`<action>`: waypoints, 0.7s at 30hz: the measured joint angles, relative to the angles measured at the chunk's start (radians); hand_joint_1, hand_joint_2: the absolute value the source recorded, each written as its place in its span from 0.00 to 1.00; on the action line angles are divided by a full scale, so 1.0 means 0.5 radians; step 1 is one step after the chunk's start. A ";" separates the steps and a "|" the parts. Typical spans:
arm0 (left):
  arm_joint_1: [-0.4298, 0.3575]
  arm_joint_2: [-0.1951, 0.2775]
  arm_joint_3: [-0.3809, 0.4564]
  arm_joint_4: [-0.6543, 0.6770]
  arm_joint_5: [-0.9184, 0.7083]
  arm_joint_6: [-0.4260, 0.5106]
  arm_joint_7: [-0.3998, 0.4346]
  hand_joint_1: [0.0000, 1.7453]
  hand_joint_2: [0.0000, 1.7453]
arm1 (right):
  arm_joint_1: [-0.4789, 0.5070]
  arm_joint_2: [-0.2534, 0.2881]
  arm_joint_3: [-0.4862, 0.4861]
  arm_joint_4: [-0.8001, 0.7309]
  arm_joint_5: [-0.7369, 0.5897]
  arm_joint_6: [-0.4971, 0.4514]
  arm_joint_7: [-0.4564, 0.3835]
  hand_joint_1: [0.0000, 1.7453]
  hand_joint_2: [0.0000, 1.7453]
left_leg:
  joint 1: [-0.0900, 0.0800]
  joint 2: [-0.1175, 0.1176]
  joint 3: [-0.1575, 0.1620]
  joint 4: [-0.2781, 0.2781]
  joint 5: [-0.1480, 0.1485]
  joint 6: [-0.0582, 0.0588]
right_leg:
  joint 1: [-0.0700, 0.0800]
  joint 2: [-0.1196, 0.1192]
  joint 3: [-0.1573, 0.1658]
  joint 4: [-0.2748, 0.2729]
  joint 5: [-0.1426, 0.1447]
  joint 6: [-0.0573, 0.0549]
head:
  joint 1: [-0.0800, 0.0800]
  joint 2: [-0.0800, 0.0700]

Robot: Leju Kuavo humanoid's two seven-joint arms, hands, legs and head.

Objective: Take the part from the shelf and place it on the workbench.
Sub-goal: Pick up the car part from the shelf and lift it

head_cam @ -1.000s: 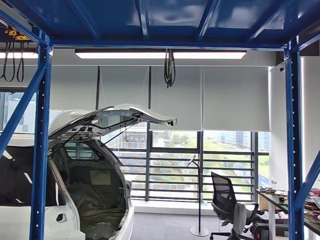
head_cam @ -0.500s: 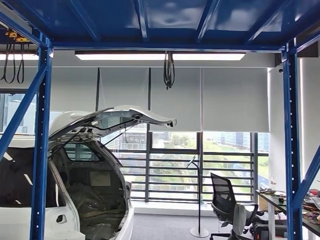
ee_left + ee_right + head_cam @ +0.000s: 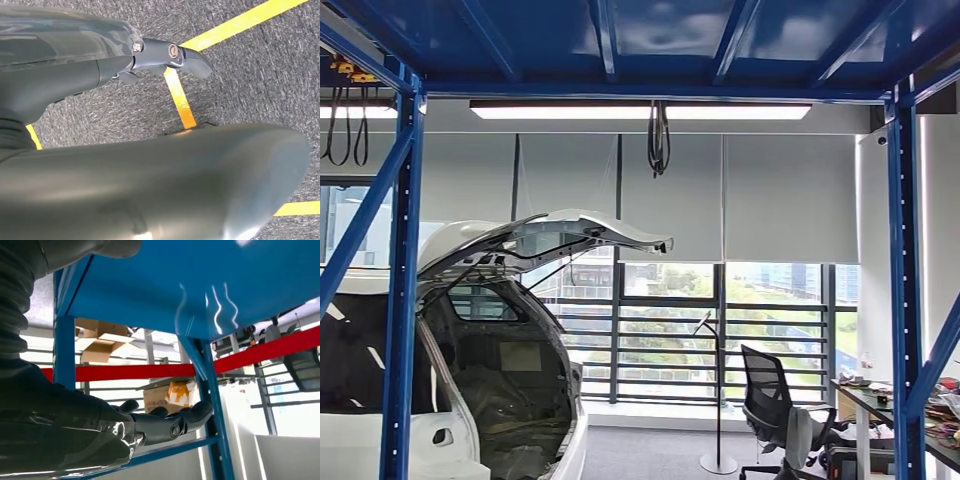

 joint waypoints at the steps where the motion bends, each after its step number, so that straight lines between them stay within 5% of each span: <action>1: 0.001 0.000 0.000 0.000 0.000 0.000 0.000 0.00 0.00 | 0.000 0.007 0.011 0.008 0.006 0.004 0.013 0.00 1.00 | 0.000 0.000 0.000 0.000 0.000 0.000 | 0.000 0.000 0.000 0.000 0.000 0.000 | 0.000 0.000; 7: 0.017 0.001 0.006 0.000 0.053 0.021 -0.021 0.00 0.00 | 0.033 0.026 0.128 -0.058 0.126 0.191 0.207 0.00 1.00 | 0.000 0.000 0.000 0.000 0.000 0.000 | 0.000 0.001 0.000 0.000 0.000 0.000 | 0.000 0.000; 12: 0.052 0.000 0.032 0.000 0.099 0.035 -0.063 0.00 0.00 | 0.091 0.034 0.297 -0.206 -0.092 0.409 0.211 0.00 1.00 | 0.000 0.000 -0.001 0.000 0.000 0.000 | 0.000 0.000 -0.003 0.000 0.000 0.000 | 0.000 0.000; 21: 0.062 0.001 0.047 0.000 0.100 0.035 -0.077 0.00 0.00 | 0.085 0.020 0.461 -0.222 -0.222 0.410 0.198 0.00 1.00 | 0.000 0.000 -0.001 0.000 0.000 0.000 | 0.000 0.000 -0.002 0.000 0.000 0.000 | 0.000 0.000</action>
